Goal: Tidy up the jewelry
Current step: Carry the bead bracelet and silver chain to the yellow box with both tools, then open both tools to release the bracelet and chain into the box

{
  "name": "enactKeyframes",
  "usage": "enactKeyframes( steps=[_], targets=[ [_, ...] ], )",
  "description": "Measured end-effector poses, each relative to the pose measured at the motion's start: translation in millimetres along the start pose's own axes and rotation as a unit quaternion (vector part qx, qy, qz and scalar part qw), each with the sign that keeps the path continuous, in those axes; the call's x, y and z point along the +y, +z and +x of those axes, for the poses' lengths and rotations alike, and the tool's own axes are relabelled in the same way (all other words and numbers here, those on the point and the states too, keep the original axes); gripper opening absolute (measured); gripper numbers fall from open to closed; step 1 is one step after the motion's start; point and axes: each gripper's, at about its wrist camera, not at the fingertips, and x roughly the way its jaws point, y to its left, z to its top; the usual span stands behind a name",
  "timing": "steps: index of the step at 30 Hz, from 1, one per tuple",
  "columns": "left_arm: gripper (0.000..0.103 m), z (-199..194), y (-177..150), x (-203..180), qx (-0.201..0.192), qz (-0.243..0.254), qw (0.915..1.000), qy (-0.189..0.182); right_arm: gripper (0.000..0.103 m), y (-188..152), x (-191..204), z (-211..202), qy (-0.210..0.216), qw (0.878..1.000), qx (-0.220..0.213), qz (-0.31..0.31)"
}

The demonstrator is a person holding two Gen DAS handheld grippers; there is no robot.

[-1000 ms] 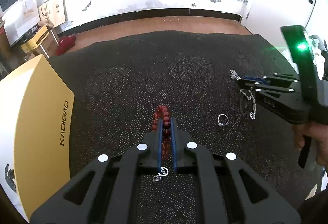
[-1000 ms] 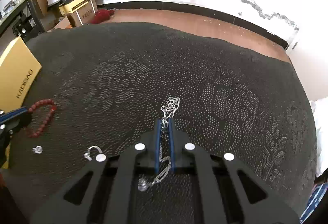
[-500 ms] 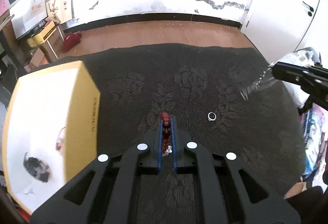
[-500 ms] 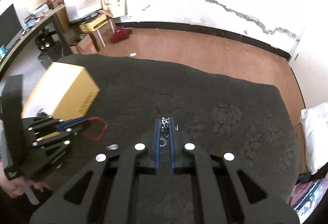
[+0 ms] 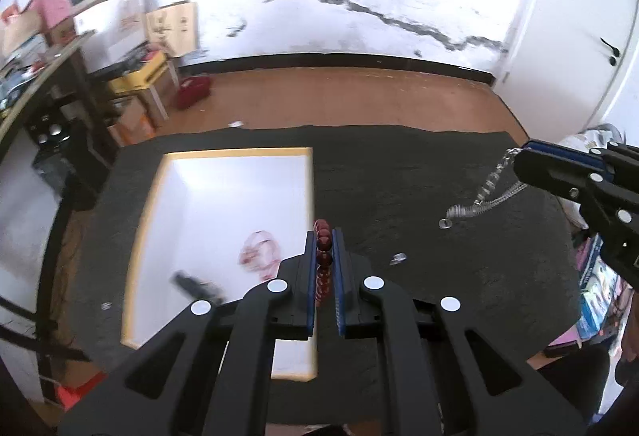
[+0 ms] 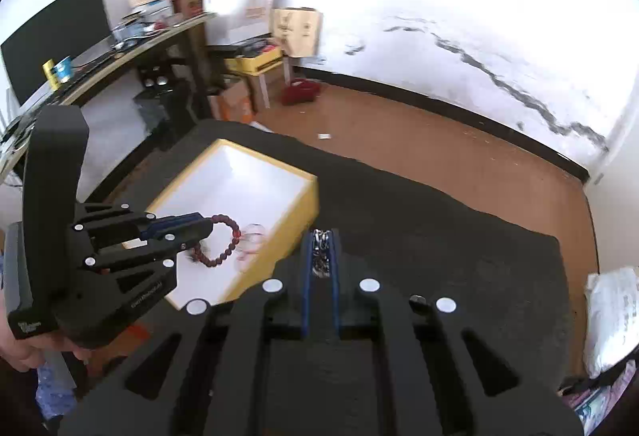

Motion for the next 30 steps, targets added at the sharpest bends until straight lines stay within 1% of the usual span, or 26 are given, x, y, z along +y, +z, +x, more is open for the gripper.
enactKeyframes(
  steps=[3, 8, 11, 14, 19, 23, 30],
  targets=[
    [0.008, -17, -10, 35, 0.0, -0.018, 0.9996, 0.022, 0.008, 12, 39, 7, 0.014, 1.0, 0.007, -0.016],
    [0.008, -25, -24, 79, 0.005, -0.041, 0.9979, 0.05, 0.008, 25, 90, 28, 0.032, 0.999, 0.024, -0.034],
    [0.008, -25, -31, 100, 0.007, -0.052, 0.9968, 0.061, 0.008, 29, 109, 46, 0.038, 0.998, 0.034, -0.041],
    [0.008, -17, -39, 118, 0.011, -0.064, 0.9958, 0.064, 0.008, 29, 125, 70, 0.042, 0.997, 0.048, -0.043],
    [0.008, 6, -48, 135, 0.023, -0.079, 0.9947, 0.061, 0.008, 23, 134, 105, 0.039, 0.996, 0.073, -0.044],
    [0.008, 29, -52, 146, 0.036, -0.089, 0.9936, 0.06, 0.008, 15, 132, 131, 0.035, 0.994, 0.093, -0.042],
    [0.008, 66, -59, 157, 0.055, -0.095, 0.9918, 0.065, 0.008, 8, 127, 164, 0.03, 0.992, 0.114, -0.038]
  ],
)
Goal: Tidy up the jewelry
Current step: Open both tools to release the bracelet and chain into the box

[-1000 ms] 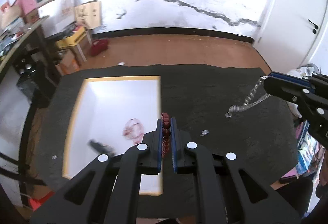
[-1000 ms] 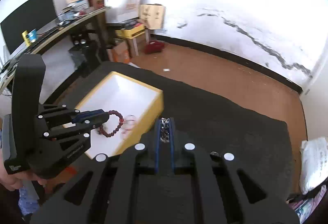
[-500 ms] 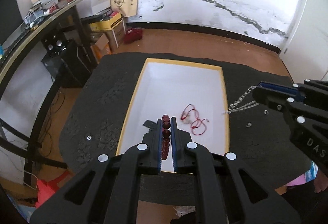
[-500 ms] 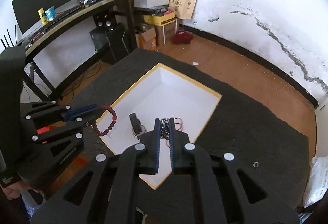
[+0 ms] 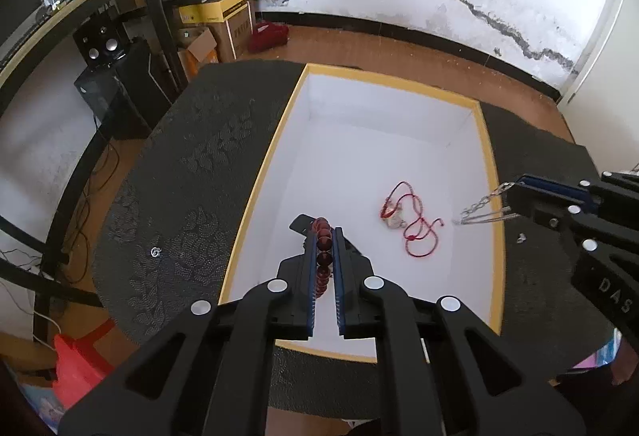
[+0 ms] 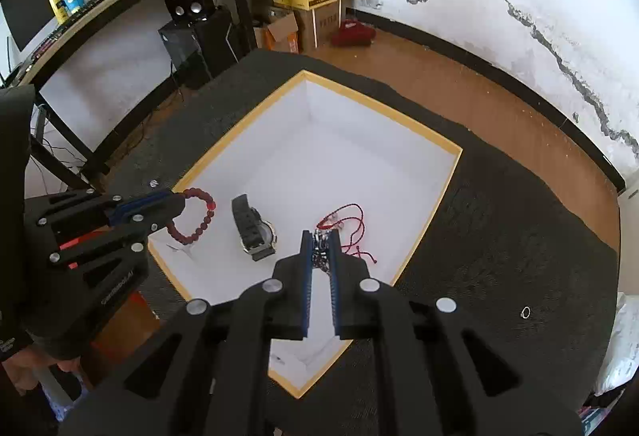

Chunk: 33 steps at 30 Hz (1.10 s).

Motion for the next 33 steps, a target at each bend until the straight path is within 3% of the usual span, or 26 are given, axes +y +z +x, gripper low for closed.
enactKeyframes(
  steps=[13, 25, 26, 28, 29, 30, 31, 32, 33],
  targets=[
    [0.008, 59, -13, 2, 0.031, -0.003, 0.9995, 0.003, 0.008, -6, -4, 60, -0.001, 0.999, 0.038, 0.002],
    [0.009, 71, -15, 8, 0.041, -0.012, 0.9991, 0.0, 0.008, -4, -7, 65, -0.001, 0.999, 0.038, 0.01],
    [0.012, 71, -15, 8, 0.042, -0.013, 0.999, 0.001, 0.008, -4, -7, 65, -0.001, 0.999, 0.039, 0.011],
    [0.033, 70, -15, 8, 0.042, -0.014, 0.999, 0.007, 0.009, -4, -8, 60, -0.001, 0.999, 0.038, 0.013],
    [0.058, 68, -15, 8, 0.04, -0.016, 0.999, 0.009, 0.009, -4, -9, 57, 0.001, 0.999, 0.036, 0.014],
    [0.074, 66, -15, 9, 0.035, -0.019, 0.9991, 0.01, 0.01, -4, -11, 51, 0.002, 0.999, 0.03, 0.018],
    [0.077, 62, -15, 9, 0.029, -0.022, 0.9993, 0.01, 0.013, -4, -14, 45, 0.005, 0.999, 0.024, 0.024],
    [0.08, 59, -14, 8, 0.026, -0.021, 0.9994, 0.011, 0.029, -4, -15, 40, 0.009, 0.999, 0.02, 0.029],
    [0.085, 57, -14, 7, 0.025, -0.02, 0.9994, 0.013, 0.054, -4, -18, 31, 0.016, 0.999, 0.011, 0.036]
  ],
)
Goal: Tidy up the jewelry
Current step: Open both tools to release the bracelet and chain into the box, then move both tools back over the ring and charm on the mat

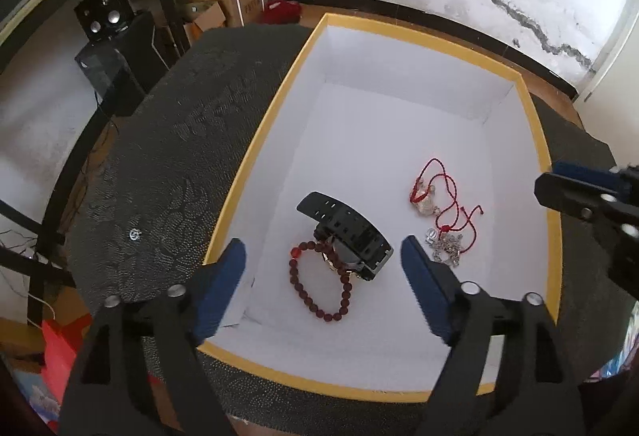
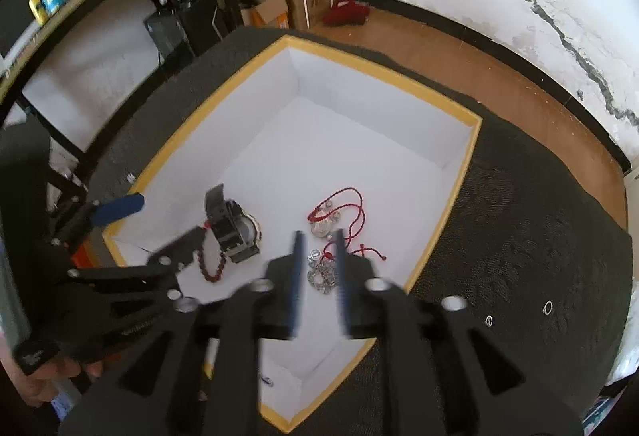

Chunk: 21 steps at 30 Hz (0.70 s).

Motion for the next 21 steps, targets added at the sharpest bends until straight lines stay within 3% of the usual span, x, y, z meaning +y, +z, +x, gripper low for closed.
enactKeyframes(
  steps=[2, 7, 9, 15, 21],
  targets=[
    [0.091, -8, -1, -4, -0.005, 0.004, 1.0, -0.001, 0.071, -3, -4, -17, 0.008, 1.0, -0.019, 0.007],
    [0.096, -30, -5, -20, -0.009, 0.013, 0.9999, 0.002, 0.079, -20, -20, -62, 0.013, 0.999, -0.047, 0.02],
    [0.096, -43, -8, -30, -0.012, 0.021, 0.9997, -0.002, 0.087, -32, -30, -85, 0.012, 0.998, -0.066, 0.022],
    [0.097, -83, -20, -67, -0.042, 0.037, 0.9984, -0.01, 0.095, -82, -67, -141, -0.008, 0.995, -0.095, 0.026],
    [0.097, -111, -37, -118, -0.079, 0.052, 0.9954, -0.011, 0.096, -131, -113, -180, -0.023, 0.992, -0.112, 0.047]
  ],
)
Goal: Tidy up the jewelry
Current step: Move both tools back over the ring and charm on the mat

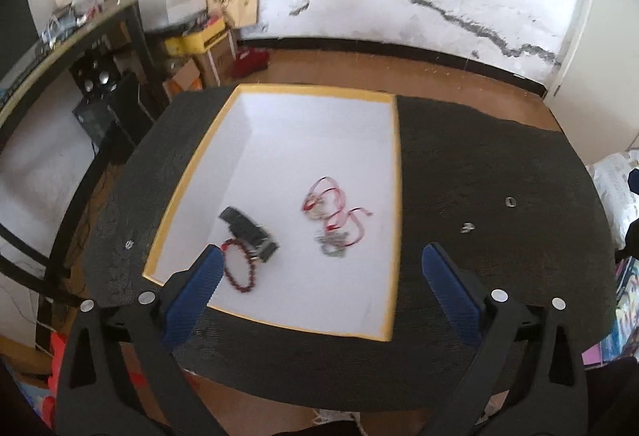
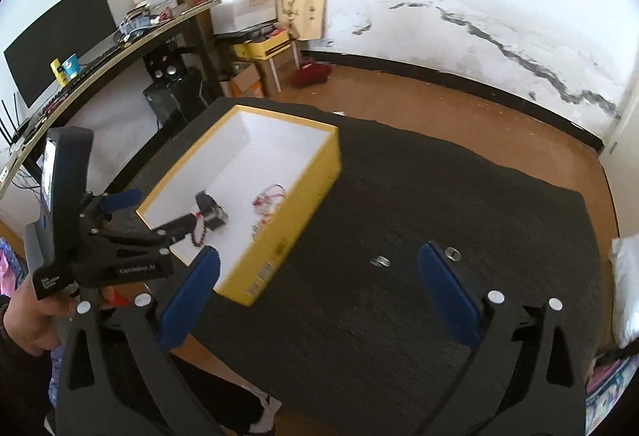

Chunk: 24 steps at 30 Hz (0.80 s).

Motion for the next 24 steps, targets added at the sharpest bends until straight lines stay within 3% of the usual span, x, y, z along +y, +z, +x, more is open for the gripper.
enactKeyframes(
  steps=[10, 15, 20, 24],
  targets=[
    [0.097, 12, -17, -99, 0.01, 0.041, 0.9976, -0.055, 0.096, -50, -85, -22, -0.048, 0.998, -0.022, 0.042],
    [0.097, 35, -28, -147, 0.021, 0.084, 0.9939, -0.069, 0.096, -63, -115, -9, -0.072, 0.995, -0.027, 0.058],
    [0.097, 66, -35, -173, 0.025, 0.105, 0.9914, -0.075, 0.096, -75, -149, 15, -0.096, 0.992, -0.039, 0.077],
    [0.097, 99, -40, -182, 0.022, 0.119, 0.9904, -0.067, 0.096, -93, -178, 45, -0.104, 0.99, -0.022, 0.091]
  ],
)
